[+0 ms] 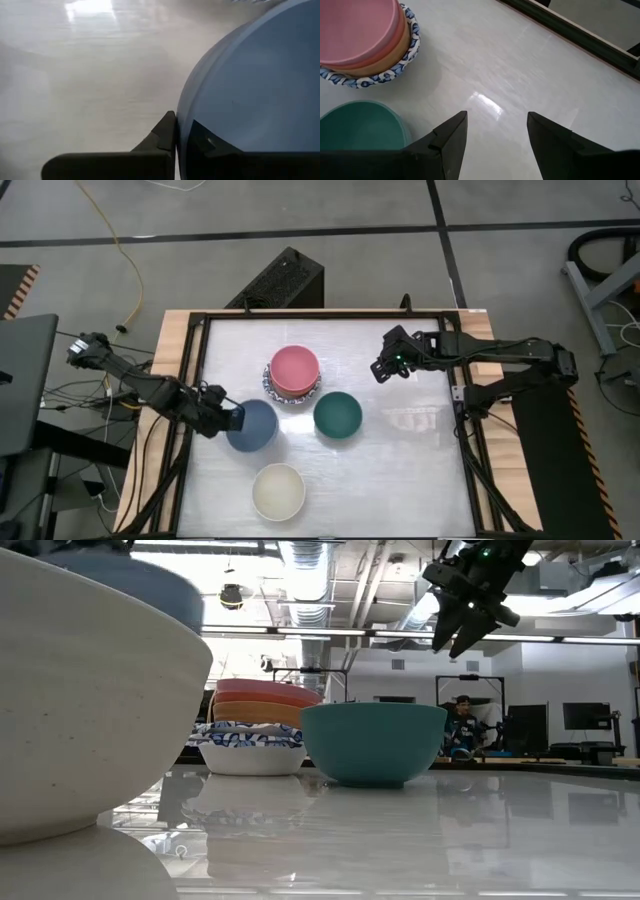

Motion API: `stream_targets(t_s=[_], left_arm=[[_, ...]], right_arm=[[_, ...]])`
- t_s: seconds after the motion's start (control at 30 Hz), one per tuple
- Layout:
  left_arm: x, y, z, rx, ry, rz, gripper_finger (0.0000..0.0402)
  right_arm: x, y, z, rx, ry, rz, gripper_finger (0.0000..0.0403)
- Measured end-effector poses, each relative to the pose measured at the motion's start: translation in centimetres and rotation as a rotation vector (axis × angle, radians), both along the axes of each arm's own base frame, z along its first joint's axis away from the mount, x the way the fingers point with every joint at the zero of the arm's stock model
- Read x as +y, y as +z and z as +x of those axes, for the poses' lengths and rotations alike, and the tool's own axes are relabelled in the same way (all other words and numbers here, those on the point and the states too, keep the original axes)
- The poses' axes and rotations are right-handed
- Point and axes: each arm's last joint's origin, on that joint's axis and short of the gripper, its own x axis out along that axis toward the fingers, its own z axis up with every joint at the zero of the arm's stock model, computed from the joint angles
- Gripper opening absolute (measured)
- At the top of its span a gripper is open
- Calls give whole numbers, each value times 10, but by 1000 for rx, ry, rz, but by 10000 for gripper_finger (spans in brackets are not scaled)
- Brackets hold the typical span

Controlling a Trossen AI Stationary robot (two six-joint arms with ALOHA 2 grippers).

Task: Nest bowls inside each other
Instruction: Stack the blue bowl on top of the pink bowl

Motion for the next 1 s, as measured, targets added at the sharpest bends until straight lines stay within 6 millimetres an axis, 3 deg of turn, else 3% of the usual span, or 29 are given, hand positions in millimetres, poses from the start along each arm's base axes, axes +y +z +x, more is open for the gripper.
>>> stream_targets(t_s=[0.37,0.53,0.8,1.0], left_arm=[[19,59,24,-175,112,5,0],[34,76,37,-198,158,16,0],[68,93,63,-183,121,72,0],[104,88,81,-117,69,128,0]], right_arm=[[0,0,0,7,20,-3,228],[-1,0,0,17,41,-20,228],[-1,1,1,34,101,-32,228],[-3,1,1,47,116,-46,228]])
